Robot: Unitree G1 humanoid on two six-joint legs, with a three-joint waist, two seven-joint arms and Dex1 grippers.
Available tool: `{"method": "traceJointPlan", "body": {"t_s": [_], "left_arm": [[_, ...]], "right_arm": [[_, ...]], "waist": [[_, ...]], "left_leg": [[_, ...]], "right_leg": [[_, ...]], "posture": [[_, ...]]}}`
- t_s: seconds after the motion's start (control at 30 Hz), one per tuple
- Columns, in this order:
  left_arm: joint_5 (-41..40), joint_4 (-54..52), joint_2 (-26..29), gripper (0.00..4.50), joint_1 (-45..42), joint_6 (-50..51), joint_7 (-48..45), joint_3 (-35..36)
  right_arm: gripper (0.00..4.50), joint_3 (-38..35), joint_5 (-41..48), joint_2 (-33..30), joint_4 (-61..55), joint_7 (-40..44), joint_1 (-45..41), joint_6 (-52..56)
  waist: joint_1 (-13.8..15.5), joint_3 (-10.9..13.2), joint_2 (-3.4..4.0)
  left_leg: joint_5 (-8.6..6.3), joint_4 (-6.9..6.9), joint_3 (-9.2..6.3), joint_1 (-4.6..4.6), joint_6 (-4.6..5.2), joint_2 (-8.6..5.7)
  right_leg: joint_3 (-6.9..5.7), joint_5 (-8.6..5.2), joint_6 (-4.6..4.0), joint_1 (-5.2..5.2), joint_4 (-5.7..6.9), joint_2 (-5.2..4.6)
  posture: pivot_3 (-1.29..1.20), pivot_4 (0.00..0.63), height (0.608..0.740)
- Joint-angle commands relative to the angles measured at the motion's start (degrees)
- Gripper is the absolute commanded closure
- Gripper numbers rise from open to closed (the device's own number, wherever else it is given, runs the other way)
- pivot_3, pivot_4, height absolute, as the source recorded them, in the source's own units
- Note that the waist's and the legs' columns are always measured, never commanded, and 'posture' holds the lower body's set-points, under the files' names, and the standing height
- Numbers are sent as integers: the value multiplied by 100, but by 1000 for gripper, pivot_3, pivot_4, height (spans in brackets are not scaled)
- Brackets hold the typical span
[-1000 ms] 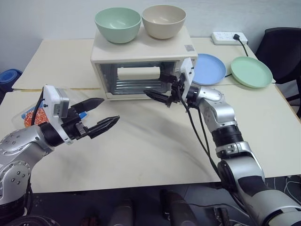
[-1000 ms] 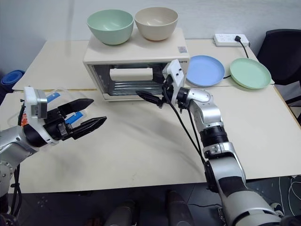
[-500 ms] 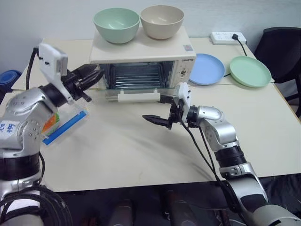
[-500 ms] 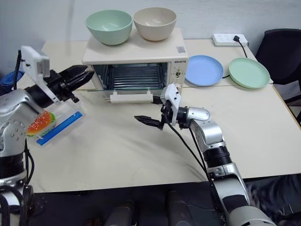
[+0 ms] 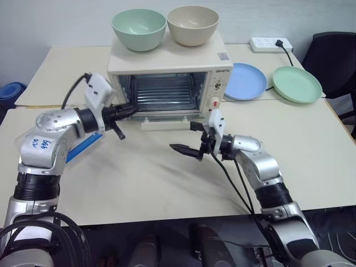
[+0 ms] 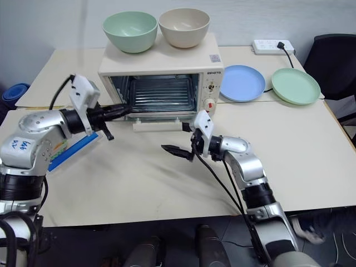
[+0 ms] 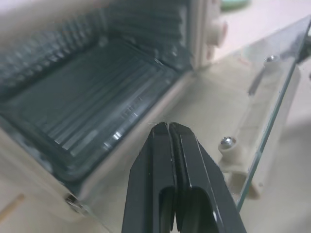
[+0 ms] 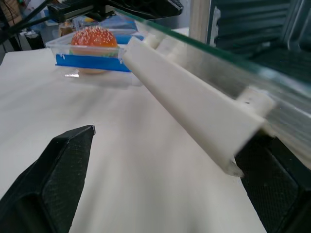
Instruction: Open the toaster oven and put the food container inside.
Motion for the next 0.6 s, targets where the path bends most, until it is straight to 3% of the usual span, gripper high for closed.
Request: {"method": "traceJointPlan", "body": {"t_s": [0.03, 0.27, 0.4, 0.6], "left_arm": [[-1, -430, 125, 4447, 156, 107, -84, 125], [-33, -1048, 135, 4447, 1098, 580, 59, 225], [102, -1293, 63, 4447, 1775, 597, 300, 273], [27, -1733, -369, 4447, 2312, 825, 1040, 707]], "right_arm": [[0, -324, 191, -413, -822, -26, 527, 267], [0, -1029, 1304, -1672, -2544, 500, 1833, 1306], [0, -1301, 1761, -1831, -2862, 327, 1647, 1685], [0, -1304, 2302, -1953, -3070, 421, 1125, 2093]], "waist": [[2, 0, 0], [-45, 1, -1], [-77, 8, -14], [-14, 9, -15]], "left_leg": [[0, 5, -1, -3, 1, 0], [-5, 20, 4, 26, 10, 0], [-2, 21, 21, 82, 14, 10], [4, 30, 20, 90, 19, 20]], "right_leg": [[-1, 0, 0, 0, 0, 0], [8, -1, 2, 30, -12, 5], [41, -4, -2, 66, 0, 33], [73, -5, -5, 76, -2, 78]], "posture": [[0, 150, 740], [0, 150, 740], [0, 150, 740], [0, 150, 740]]}}
